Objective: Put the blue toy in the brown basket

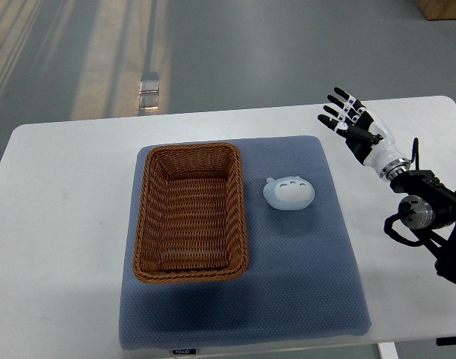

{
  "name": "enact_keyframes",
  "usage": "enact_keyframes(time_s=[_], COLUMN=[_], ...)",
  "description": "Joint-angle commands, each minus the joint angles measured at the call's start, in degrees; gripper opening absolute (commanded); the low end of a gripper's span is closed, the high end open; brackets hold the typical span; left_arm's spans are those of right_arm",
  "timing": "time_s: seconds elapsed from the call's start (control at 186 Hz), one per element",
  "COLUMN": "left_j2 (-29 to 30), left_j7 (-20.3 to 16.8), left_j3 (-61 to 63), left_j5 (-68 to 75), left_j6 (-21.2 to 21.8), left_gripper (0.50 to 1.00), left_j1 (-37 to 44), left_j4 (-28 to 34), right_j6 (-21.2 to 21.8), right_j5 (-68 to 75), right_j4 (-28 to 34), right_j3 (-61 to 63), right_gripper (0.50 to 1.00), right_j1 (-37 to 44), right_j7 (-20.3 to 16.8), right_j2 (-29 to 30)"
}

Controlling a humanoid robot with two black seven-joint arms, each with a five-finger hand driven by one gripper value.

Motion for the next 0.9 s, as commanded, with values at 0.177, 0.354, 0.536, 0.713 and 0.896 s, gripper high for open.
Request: enact_keyframes(time_s=[0.177, 0.354, 0.536, 0.713, 0.896], left_j2=[0.0, 0.0, 0.0, 0.0, 0.0], left_j7=[0.0, 0.0, 0.0, 0.0, 0.0], left_j3=[0.04, 0.04, 0.04, 0.04, 0.04], left_j5=[0.01, 0.01, 0.01, 0.01, 0.01], left_j6=[0.0, 0.0, 0.0, 0.0, 0.0], left_gripper=[1.0, 1.0, 1.0, 1.0, 1.0], left_j1=[-0.06, -0.06, -0.06, -0.15, -0.23], left_j4=[0.0, 0.0, 0.09, 0.0, 0.0], right_j6=[0.45, 2.03, 2.47, 3.7, 4.5], right_j5=[-5.1, -8.36, -11.96, -18.47, -25.23], right_j4=[0.07, 0.16, 0.16, 1.74, 2.62], right_j3=[-0.52, -0.43, -0.61, -0.87, -0.96], right_gripper=[0.907, 0.907, 0.907, 0.907, 0.907], right_j1=[0.98, 0.98, 1.07, 0.9, 0.98], right_j7=[0.27, 0.36, 0.36, 2.12, 2.64], right_j2=[-0.02, -0.02, -0.02, -0.2, -0.73])
